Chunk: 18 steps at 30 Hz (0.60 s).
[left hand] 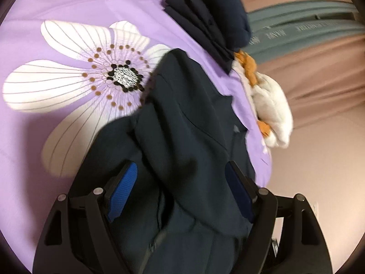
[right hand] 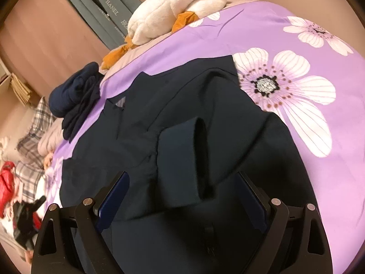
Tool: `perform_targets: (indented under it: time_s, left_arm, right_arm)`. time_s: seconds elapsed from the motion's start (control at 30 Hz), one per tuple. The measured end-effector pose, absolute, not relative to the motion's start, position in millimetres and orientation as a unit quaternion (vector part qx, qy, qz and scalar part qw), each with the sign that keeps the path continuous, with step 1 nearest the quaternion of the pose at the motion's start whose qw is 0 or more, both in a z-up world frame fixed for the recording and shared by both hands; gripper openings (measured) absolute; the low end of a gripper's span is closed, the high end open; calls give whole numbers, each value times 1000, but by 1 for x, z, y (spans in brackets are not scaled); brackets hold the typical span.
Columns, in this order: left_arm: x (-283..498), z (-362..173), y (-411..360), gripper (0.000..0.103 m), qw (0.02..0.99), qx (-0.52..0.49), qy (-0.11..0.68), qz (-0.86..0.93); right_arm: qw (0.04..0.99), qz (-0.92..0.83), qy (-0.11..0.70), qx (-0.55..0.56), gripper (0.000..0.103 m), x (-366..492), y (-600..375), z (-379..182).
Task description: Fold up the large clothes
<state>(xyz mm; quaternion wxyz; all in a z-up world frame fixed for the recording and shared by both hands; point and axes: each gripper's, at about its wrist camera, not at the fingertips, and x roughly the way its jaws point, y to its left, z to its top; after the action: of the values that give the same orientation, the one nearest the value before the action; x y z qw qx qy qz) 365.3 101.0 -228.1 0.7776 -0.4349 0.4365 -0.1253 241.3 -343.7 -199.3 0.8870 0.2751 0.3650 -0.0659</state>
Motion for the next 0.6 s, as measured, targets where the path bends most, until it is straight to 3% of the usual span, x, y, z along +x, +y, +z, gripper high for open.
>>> perform_targets:
  time_s: [0.07, 0.1, 0.13, 0.17, 0.27, 0.3, 0.4, 0.6]
  left_arm:
    - [374, -237, 102, 72, 781, -437, 434, -101]
    - [375, -239, 104, 65, 785, -435, 432, -91]
    - [377, -241, 105, 48, 791, -428, 430, -74]
    - [379, -243, 106, 33, 794, -422, 431, -67]
    - [384, -246, 108, 19, 804, -400, 437, -52]
    - [384, -245, 107, 18, 810, -387, 437, -49]
    - [383, -242, 101, 18, 827, -357, 433, -44]
    - [385, -245, 97, 18, 829, -353, 432, -45]
  right_arm:
    - [889, -66, 366, 266, 93, 247, -343, -200]
    - [889, -69, 369, 263, 88, 250, -343, -201]
    - [888, -71, 374, 259, 83, 254, -343, -203]
    - [887, -69, 380, 252, 69, 258, -343, -204]
    - [889, -86, 396, 211, 29, 265, -340, -206]
    - [892, -91, 397, 195, 17, 267, -339, -205]
    - [904, -87, 384, 167, 8, 266, -337, -192]
    - [929, -137, 317, 130, 0, 253, -347, -162]
